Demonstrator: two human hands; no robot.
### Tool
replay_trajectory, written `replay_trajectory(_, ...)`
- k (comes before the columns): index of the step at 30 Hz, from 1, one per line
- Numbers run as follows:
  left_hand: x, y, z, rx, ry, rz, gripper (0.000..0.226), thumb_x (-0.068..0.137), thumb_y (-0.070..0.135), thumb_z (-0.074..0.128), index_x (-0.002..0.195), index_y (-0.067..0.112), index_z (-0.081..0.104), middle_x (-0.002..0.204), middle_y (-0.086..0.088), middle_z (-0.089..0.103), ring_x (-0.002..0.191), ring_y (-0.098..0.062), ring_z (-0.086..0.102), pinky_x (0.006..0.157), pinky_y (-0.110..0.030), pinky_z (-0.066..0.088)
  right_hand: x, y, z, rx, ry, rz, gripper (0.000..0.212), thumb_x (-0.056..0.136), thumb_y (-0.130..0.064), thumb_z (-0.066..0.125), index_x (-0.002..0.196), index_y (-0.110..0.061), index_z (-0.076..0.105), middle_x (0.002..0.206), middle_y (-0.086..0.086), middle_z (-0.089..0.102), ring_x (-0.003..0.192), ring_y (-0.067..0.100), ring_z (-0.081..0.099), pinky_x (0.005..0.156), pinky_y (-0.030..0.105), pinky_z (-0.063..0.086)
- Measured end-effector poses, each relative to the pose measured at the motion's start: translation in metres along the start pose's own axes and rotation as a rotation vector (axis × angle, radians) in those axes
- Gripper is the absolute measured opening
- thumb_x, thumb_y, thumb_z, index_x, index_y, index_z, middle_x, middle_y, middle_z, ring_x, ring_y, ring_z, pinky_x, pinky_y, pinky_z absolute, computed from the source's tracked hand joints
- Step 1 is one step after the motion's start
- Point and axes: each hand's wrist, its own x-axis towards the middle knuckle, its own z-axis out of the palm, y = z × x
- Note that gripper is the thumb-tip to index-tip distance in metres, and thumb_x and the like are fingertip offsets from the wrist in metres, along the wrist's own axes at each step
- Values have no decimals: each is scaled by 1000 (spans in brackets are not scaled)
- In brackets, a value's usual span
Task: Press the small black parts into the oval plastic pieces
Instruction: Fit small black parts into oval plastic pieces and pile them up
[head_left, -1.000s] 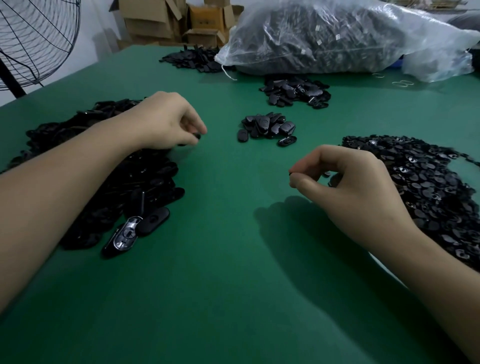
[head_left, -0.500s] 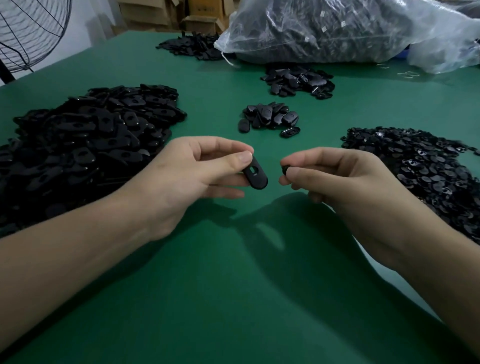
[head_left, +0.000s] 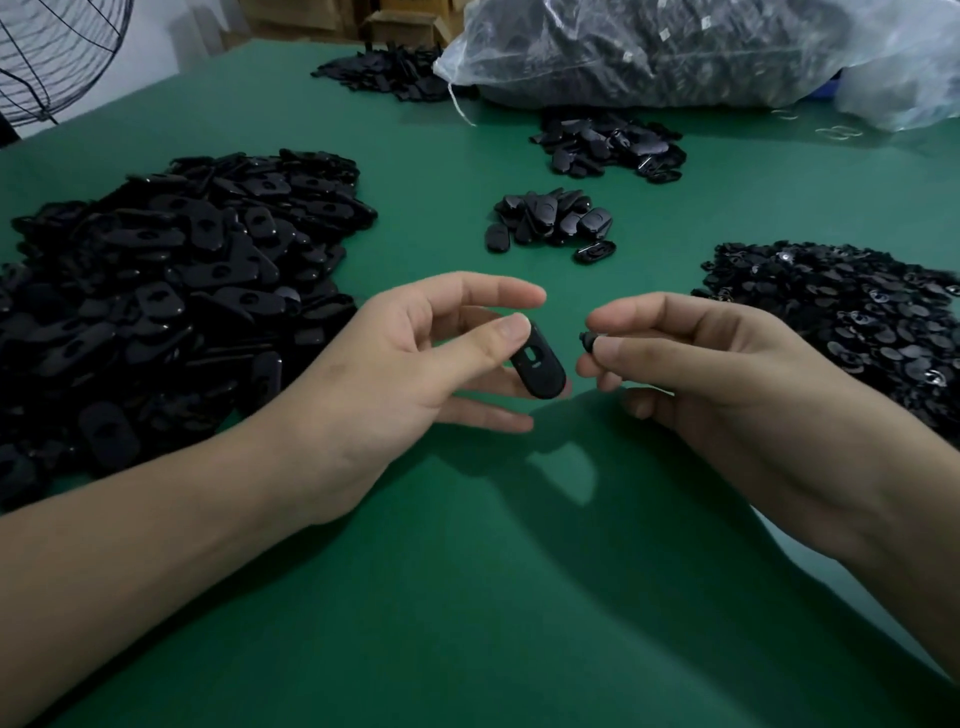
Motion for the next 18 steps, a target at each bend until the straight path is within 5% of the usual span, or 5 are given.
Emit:
replay_trajectory(6,-2,-2,1,148,-7,56,25,102,6,56,116,19,71,97,-6,62,79,-16,73,53,-27,55,-1,0,1,25,-20,11,26,61,-25,80,86,-18,79,86,8,76,73,10,62,71,26,42)
replay_trajectory(12,-3,-5,1,330,10,152,34,96,3,66,118,29,72,104,5,70,73,-5,65,63,-21,54,-2,0,1,-23,-4,-18,25,63,-26,79,87,-20,80,86,7,77,77,10,63,74,29,42)
replay_trajectory(18,0,-6,0,320,27,158,37,84,1,79,115,18,67,103,-2,77,92,-19,73,81,-27,60,-2,1,6,-139,39,-135,21,63,-28,78,84,-22,81,82,7,78,73,7,67,63,13,48)
